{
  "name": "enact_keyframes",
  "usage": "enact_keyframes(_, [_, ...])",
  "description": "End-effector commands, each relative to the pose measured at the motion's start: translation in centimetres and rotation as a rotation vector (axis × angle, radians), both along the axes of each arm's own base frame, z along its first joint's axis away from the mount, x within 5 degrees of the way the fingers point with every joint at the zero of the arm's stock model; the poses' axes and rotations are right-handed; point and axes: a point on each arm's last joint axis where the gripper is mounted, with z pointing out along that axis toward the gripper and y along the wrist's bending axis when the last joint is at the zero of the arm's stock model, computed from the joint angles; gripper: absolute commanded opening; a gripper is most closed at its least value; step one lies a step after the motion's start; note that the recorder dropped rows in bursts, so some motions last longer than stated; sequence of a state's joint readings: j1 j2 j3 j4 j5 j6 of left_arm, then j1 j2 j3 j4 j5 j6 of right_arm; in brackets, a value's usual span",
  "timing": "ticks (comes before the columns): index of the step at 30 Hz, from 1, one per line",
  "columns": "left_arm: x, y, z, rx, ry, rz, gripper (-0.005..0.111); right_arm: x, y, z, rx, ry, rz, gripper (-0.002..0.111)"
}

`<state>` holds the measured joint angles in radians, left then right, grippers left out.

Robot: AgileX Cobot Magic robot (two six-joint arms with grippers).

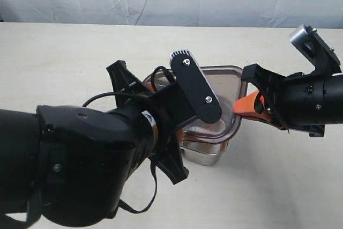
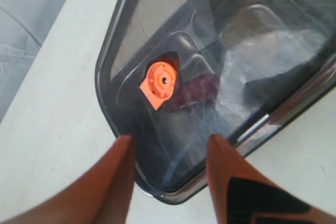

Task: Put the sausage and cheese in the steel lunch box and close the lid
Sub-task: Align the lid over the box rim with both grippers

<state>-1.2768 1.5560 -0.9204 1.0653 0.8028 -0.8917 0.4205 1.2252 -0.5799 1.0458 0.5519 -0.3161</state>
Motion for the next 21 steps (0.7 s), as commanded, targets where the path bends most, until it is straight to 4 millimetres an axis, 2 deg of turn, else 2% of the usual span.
enact_keyframes(1, [0.1,0.0,0.5,-0.028,-0.014,0.005,0.042,-1.2,-0.6,-0.4,-0.011,0.009,0.000,-0.001])
enact_keyframes(10, [0.1,-0.2,0.5,-0.041,-0.009,-0.003,0.042,-0.7,-0.8,-0.6,0.007,-0.002,-0.076,-0.001])
enact_keyframes(17, [0.1,-0.2,0.5,-0.041,-0.009,-0.003,0.042,0.0,-0.3,-2.5,-0.008,0.096,-0.091,-0.001])
enact_keyframes(21, [0.1,-0.2,0.5,-0.041,-0.009,-0.003,0.042,0.4,0.0,-2.7,-0.018,0.071,-0.121,-0.001])
